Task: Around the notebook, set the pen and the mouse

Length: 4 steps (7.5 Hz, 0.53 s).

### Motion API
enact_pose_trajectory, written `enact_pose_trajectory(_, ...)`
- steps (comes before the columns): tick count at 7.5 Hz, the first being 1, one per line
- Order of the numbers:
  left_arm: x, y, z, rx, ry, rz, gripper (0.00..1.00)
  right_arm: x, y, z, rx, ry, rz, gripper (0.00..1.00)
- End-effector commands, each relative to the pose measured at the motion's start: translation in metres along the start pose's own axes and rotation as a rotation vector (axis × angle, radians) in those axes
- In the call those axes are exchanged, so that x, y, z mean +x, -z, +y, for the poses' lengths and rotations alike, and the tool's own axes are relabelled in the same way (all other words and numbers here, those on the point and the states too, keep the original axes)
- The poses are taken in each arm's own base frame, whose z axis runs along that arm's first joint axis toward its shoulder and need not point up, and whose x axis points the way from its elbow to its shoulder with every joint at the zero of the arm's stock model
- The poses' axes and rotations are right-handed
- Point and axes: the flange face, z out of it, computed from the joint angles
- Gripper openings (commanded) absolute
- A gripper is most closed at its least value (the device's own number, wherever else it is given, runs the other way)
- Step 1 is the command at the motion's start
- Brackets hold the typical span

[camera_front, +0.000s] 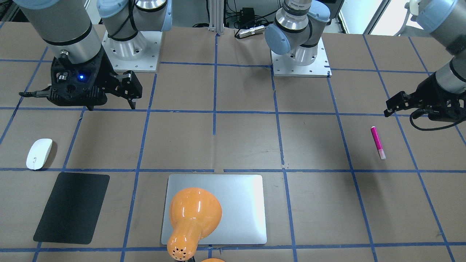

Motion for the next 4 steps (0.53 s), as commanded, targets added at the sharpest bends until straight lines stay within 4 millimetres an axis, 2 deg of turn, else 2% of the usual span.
enact_pose_trajectory(1, -0.013, -0.093, 0.004, 0.042, -0.06, -0.043, 1.0, 0.102, -0.039, -0.015, -0.058, -0.085, 0.004, 1.0)
enact_pose_trajectory(2, -0.023, -0.113, 0.006, 0.056, -0.116, -0.061, 1.0, 0.157, -0.072, -0.013, -0.06, -0.074, -0.008, 1.0)
enact_pose_trajectory(3, -0.04, -0.131, 0.01, 0.044, -0.133, -0.045, 1.0, 0.195, -0.117, -0.008, -0.048, -0.069, -0.028, 1.0)
enact_pose_trajectory(4, -0.045, -0.145, 0.014, 0.027, -0.121, -0.023, 1.0, 0.235, -0.152, -0.001, -0.018, -0.101, -0.019, 1.0)
